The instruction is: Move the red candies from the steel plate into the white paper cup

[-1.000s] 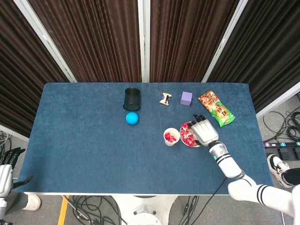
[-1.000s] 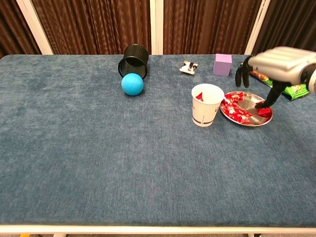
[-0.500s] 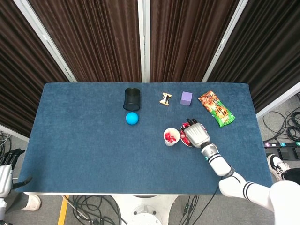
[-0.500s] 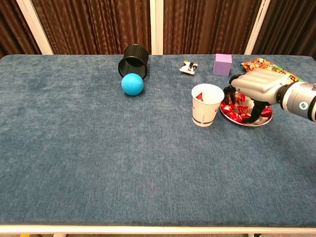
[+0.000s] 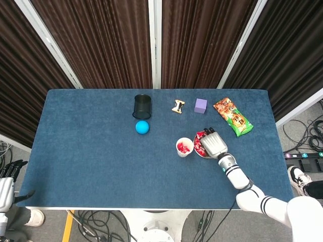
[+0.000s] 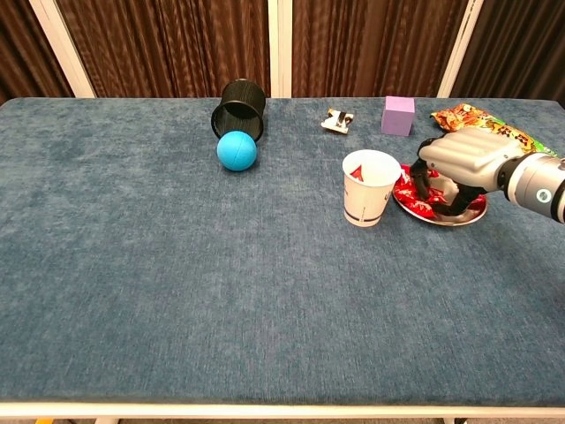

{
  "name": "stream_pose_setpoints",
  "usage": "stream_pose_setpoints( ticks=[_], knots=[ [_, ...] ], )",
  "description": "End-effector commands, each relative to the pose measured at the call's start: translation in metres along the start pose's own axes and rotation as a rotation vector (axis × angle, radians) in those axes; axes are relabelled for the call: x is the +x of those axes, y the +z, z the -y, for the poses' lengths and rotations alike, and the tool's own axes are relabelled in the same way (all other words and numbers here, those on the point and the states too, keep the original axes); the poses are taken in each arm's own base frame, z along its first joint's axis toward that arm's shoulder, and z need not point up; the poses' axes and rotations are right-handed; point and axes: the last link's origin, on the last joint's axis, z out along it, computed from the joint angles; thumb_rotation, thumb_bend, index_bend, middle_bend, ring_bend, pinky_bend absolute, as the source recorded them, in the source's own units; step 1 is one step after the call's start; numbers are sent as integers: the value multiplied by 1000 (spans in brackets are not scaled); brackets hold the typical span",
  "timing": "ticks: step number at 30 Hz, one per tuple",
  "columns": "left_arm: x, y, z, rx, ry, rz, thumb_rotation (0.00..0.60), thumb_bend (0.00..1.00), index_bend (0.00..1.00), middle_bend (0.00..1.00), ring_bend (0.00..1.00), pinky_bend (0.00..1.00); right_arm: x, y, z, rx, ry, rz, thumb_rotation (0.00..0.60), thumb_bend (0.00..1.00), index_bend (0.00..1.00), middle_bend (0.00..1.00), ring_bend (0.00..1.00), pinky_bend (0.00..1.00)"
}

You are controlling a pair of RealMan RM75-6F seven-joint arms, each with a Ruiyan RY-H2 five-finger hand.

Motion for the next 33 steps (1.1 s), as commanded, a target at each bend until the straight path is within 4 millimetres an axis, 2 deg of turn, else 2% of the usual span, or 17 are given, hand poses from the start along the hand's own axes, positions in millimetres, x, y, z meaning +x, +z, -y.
stream_pose_setpoints(
  ticks=[1,9,12,15,19,21,24,28,33],
  knots=[
    [0,0,0,-1,0,0,600,0,238,244,149,205,0,0,-3,-6,1,-5,600,332,545,429,146,170],
    [0,2,-2,-7,3,0,600,0,238,245,149,205,13,-2,-11,-24,33,-51,600,367,575,457,167,177],
    [1,3,-2,-7,5,-4,600,0,238,244,149,205,32,-8,-14,-21,66,-117,600,367,576,457,167,177],
    [2,4,-3,-10,6,-8,600,0,238,244,149,205,59,-17,-12,11,108,-195,600,367,577,457,167,177],
    [4,4,-4,-14,7,-11,600,0,238,245,149,205,92,-30,3,87,164,-263,600,366,577,457,167,177],
    [4,4,-5,-14,7,-12,600,0,238,244,149,205,99,-32,13,126,174,-265,600,366,577,457,167,177],
    [5,3,-5,-14,6,-15,600,0,238,244,149,205,103,-29,30,171,164,-250,600,365,577,456,167,177],
    [4,1,-3,-6,5,-14,600,0,238,244,149,205,97,-21,49,203,156,-218,600,364,577,445,167,177],
    [4,-2,1,6,1,-14,600,0,238,244,149,205,92,-17,55,206,138,-208,600,364,560,422,160,177]
  ],
)
